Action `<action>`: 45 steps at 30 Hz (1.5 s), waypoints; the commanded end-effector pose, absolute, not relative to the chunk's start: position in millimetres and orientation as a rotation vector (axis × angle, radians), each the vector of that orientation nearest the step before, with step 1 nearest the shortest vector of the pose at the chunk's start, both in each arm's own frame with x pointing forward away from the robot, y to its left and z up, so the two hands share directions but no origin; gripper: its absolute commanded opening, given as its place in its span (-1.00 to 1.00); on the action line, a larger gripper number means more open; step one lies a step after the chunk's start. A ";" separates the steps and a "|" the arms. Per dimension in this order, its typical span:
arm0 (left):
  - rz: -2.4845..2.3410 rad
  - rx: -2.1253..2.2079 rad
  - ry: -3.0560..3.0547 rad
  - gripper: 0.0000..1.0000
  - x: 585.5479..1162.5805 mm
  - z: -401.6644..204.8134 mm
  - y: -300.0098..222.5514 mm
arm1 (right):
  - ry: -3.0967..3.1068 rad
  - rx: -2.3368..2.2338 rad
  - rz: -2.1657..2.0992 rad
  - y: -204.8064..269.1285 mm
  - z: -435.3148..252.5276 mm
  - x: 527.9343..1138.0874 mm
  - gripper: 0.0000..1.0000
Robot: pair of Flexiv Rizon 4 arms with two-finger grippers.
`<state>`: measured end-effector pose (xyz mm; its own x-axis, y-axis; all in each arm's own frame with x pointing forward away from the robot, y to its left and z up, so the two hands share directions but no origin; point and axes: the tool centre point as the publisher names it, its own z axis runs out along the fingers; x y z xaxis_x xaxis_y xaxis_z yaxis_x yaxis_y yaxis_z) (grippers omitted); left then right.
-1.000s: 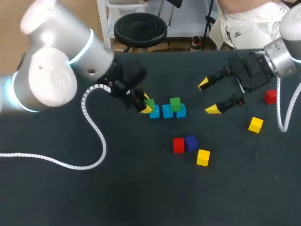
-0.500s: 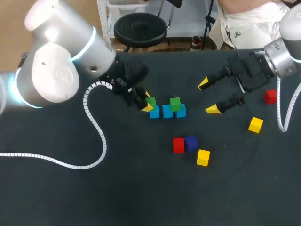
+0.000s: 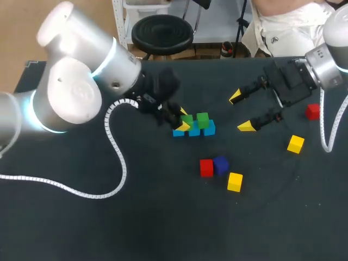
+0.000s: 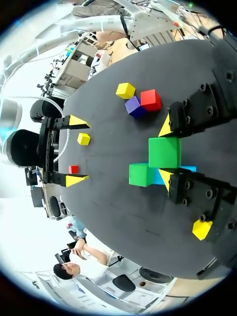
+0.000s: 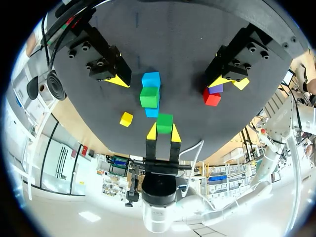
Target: Place the blue cubes, place green cubes on the blue cubes, place the yellow cubes on the green cubes, then place the red cubes on the yellow cubes, and place purple cube on the red cubes.
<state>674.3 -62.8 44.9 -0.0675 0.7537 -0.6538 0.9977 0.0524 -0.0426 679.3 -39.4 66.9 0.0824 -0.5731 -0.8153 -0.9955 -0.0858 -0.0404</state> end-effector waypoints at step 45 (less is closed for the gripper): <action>-0.708 1.733 1.888 -1.00 696.8 18.4 -64.1 | 1.555 -1.733 0.856 -39.4 66.6 679.6 1.00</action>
